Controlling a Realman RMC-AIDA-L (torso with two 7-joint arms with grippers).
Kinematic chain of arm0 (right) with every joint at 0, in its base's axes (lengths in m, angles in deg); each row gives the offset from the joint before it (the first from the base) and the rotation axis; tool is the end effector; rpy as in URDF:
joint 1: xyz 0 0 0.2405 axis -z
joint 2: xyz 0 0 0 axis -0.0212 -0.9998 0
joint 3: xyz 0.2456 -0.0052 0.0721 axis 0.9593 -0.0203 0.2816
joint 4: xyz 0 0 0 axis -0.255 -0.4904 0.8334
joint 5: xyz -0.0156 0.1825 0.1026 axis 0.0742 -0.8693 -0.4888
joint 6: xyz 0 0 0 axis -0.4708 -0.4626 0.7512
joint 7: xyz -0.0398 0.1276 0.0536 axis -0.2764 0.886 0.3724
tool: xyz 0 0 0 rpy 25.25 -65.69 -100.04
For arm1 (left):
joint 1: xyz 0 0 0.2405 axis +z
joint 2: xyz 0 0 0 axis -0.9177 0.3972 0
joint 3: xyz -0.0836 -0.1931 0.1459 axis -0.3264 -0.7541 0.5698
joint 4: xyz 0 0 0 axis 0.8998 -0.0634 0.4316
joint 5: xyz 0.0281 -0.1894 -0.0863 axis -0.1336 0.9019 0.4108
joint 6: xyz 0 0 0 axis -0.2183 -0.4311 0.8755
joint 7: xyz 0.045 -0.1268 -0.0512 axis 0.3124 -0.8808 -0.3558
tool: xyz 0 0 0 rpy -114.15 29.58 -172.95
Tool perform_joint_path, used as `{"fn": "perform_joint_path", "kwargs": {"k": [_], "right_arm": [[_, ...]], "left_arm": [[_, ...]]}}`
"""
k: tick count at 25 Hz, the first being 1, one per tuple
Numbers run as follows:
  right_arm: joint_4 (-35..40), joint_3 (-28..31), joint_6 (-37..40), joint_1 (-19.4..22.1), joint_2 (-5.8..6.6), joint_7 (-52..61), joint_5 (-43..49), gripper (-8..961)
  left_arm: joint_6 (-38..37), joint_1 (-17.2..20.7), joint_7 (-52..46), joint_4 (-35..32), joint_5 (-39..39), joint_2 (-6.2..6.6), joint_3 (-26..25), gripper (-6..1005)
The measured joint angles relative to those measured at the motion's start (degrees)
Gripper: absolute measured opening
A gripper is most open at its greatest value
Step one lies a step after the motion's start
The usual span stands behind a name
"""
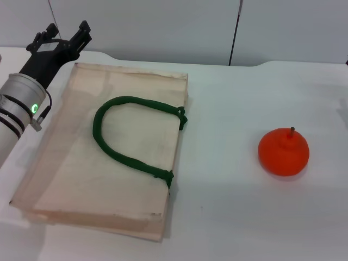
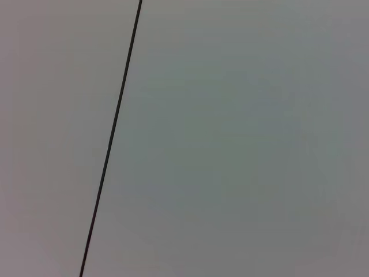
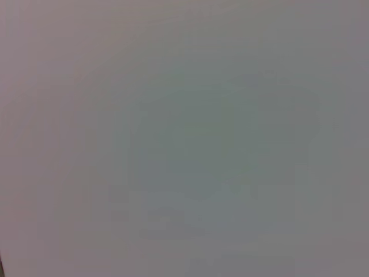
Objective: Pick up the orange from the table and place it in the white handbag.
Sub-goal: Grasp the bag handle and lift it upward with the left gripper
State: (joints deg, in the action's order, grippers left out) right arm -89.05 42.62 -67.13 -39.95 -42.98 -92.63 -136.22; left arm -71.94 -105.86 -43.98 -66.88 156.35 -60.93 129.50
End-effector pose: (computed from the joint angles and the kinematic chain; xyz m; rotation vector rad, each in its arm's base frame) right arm 0.3249 0.4005 0.0117 -1.5305 0.7819 0.6985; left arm -0.2966 0.4053 0.0160 -1.6144 -0.7353 -0.9037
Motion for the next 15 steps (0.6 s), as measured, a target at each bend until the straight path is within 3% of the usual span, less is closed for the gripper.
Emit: {"fn": "perform_joint_path", "kwargs": {"k": [15], "right_arm": [[0.0,0.0,0.0,0.0,0.05,0.0,0.0,880]], "left_arm": [[0.0,-0.7,-3.0,0.1,-0.6,0.15,0.6,876]]}}
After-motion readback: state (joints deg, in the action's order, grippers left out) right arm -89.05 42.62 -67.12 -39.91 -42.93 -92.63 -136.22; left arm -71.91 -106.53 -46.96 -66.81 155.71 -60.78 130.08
